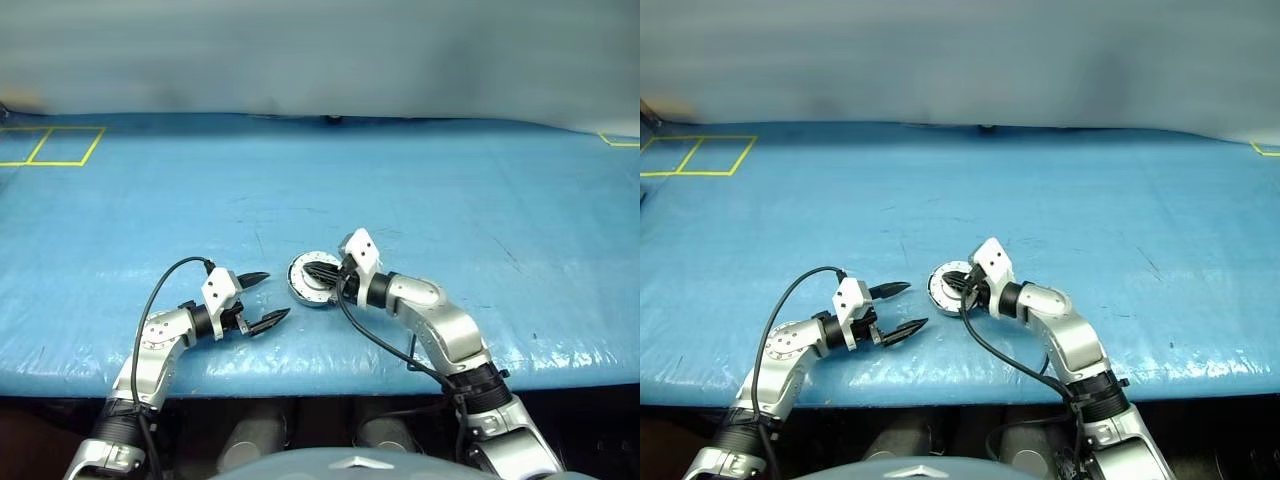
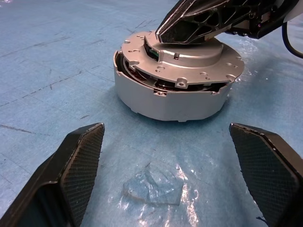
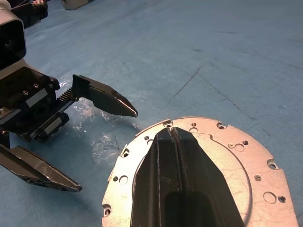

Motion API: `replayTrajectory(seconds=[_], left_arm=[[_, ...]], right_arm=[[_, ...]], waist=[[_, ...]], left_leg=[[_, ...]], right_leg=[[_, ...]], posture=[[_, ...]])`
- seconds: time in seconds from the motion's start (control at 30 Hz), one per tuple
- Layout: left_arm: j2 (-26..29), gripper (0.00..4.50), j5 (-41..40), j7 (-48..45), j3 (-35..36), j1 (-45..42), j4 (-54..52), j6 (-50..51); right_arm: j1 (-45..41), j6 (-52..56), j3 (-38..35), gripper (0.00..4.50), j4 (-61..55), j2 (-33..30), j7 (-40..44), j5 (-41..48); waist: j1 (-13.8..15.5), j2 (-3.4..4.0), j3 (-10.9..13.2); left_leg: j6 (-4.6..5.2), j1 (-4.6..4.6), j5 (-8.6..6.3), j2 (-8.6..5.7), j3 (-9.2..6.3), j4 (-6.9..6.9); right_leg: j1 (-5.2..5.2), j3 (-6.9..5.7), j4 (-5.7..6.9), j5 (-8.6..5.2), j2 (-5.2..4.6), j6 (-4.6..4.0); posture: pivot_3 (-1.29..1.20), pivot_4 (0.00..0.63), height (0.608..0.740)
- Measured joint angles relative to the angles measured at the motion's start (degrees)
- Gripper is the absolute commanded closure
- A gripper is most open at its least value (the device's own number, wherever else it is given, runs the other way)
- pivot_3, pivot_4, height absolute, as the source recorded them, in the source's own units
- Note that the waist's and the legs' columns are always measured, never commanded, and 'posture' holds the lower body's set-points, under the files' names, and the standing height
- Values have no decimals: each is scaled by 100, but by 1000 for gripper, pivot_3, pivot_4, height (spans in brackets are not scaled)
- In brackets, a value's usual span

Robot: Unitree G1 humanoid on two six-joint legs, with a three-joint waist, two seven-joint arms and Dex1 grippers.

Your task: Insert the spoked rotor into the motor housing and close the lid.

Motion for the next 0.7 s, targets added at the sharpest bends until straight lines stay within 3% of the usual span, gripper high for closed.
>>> replayTrajectory(seconds=[0.33, 0.7], left_arm=[[-64, 0, 12, 9, -48, -29, 0, -13], [-203, 0, 3, 5, -52, -72, 0, -19]], right_arm=[[267, -275, -244, 4480, -604, -26, -193, 176], [439, -371, -171, 948, -591, -206, -544, -225]], waist=[[4, 1, 1], [1, 1, 1]], left_leg=[[0, -4, 0, -1, 0, 0], [0, -4, 0, 0, 0, -1]], right_leg=[[-3, 0, -1, 0, -1, 0], [-4, 0, -1, 0, -1, 0]], posture=[[0, 150, 740], [0, 150, 740]])
